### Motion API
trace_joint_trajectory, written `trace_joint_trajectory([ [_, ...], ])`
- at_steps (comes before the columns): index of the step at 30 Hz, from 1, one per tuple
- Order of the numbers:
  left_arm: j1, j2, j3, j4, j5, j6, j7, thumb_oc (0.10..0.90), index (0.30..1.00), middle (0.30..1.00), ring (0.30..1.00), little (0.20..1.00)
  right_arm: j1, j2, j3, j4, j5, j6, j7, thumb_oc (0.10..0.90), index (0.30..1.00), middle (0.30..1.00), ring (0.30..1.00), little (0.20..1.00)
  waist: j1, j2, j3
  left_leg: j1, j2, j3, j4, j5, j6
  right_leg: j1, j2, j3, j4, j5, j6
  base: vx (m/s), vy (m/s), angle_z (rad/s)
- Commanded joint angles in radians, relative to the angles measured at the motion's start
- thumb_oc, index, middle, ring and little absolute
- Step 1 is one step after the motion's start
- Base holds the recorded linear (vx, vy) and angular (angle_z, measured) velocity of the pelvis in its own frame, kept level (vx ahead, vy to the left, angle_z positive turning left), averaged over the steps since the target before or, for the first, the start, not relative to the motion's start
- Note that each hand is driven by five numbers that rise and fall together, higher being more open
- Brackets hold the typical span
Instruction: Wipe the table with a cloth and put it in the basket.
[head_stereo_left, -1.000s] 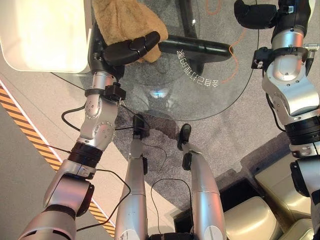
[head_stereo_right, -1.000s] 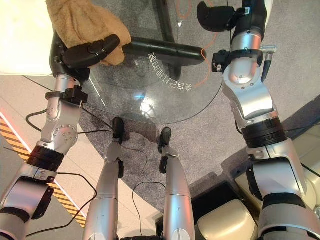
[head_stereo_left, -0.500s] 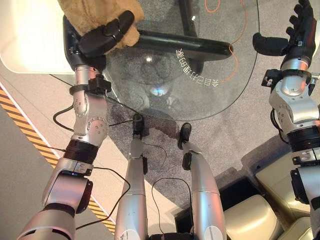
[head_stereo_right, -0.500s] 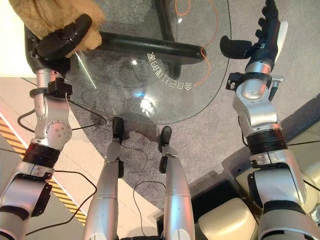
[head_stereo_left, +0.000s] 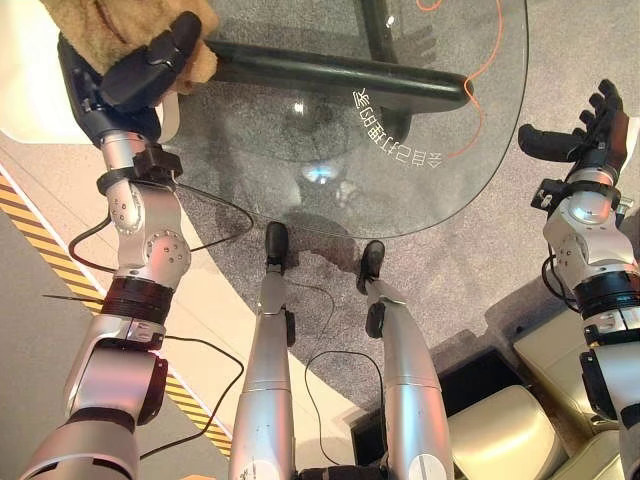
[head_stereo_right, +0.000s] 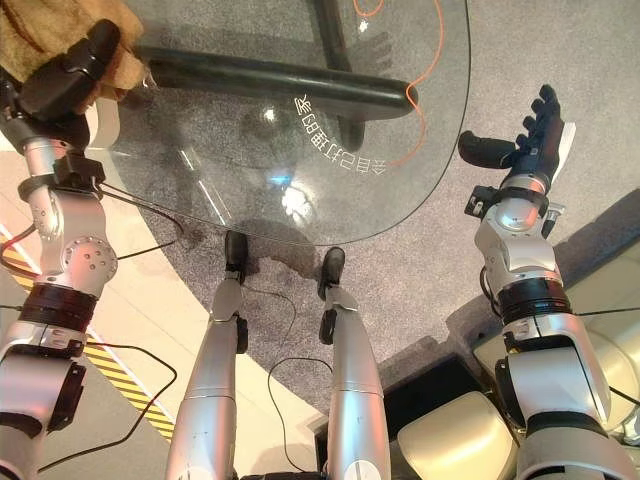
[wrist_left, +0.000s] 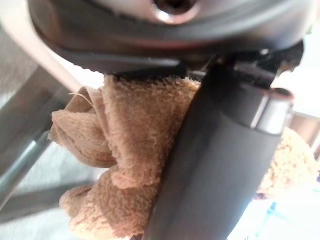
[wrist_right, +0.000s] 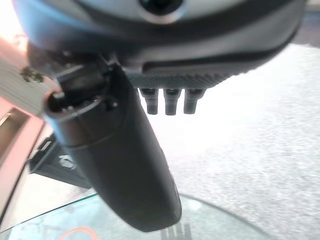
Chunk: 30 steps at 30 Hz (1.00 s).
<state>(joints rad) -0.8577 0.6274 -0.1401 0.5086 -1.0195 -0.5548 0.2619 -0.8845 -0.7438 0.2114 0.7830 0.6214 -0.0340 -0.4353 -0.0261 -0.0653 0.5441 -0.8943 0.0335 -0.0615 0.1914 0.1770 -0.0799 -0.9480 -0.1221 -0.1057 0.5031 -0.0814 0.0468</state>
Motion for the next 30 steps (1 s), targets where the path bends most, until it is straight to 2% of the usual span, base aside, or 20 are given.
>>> trace_joint_trajectory([
  [1,-0.141,0.074,0.089,-0.049,0.148,-0.176,0.057,0.1,0.3,0.3,0.3,0.2,0.022,-0.063,-0.035,0.01,0.028,-0.078,0.014,0.8,0.9,0.9,0.9,0.9,0.009,0.032,-0.024,0.01,-0.024,0.076,0.17,-0.187,0.039,0.077,0.074,-0.01,-0.127,0.069,0.016,0.0,0.019,-0.03],
  [8,-0.145,0.111,0.103,0.002,0.232,-0.178,0.182,0.1,0.3,0.3,0.3,0.2,0.079,-0.028,-0.04,0.105,0.05,-0.1,0.071,0.8,0.9,0.9,0.9,0.9,0.009,0.047,-0.024,-0.003,-0.025,0.077,0.177,-0.189,0.039,0.065,0.075,-0.008,-0.122,0.055,0.008,0.0,0.013,-0.01],
  [15,-0.161,0.156,0.103,0.055,0.343,-0.143,0.344,0.1,0.3,0.3,0.3,0.2,0.134,-0.005,-0.053,0.228,0.056,-0.125,0.141,0.8,0.9,0.9,0.9,0.9,0.01,0.062,-0.024,-0.017,-0.024,0.079,0.189,-0.19,0.039,0.056,0.073,-0.007,-0.113,0.042,0.002,0.0,0.008,-0.01],
  [24,-0.203,0.226,0.079,0.168,0.417,-0.084,0.546,0.1,0.3,0.3,0.3,0.2,0.189,0.017,-0.059,0.307,0.048,-0.159,0.198,0.8,0.9,0.9,0.9,0.9,0.005,0.066,-0.024,-0.028,-0.02,0.078,0.198,-0.188,0.04,0.048,0.075,-0.009,-0.104,0.034,-0.003,0.0,0.0,0.0],
  [27,-0.2,0.242,0.085,0.194,0.359,-0.113,0.514,0.1,0.3,0.3,0.3,0.2,0.201,0.018,-0.059,0.317,0.047,-0.165,0.206,0.8,0.9,0.9,0.9,0.9,0.004,0.064,-0.024,-0.032,-0.018,0.078,0.201,-0.187,0.039,0.043,0.076,-0.008,-0.099,0.034,-0.005,0.0,0.0,0.0],
  [30,-0.185,0.237,0.093,0.192,0.309,-0.151,0.416,0.1,0.3,0.3,0.3,0.2,0.212,0.029,-0.055,0.314,0.043,-0.175,0.198,0.8,0.9,0.9,0.9,0.9,0.004,0.063,-0.024,-0.031,-0.018,0.078,0.2,-0.186,0.039,0.042,0.08,-0.006,-0.096,0.035,-0.006,0.0,0.0,0.0],
])
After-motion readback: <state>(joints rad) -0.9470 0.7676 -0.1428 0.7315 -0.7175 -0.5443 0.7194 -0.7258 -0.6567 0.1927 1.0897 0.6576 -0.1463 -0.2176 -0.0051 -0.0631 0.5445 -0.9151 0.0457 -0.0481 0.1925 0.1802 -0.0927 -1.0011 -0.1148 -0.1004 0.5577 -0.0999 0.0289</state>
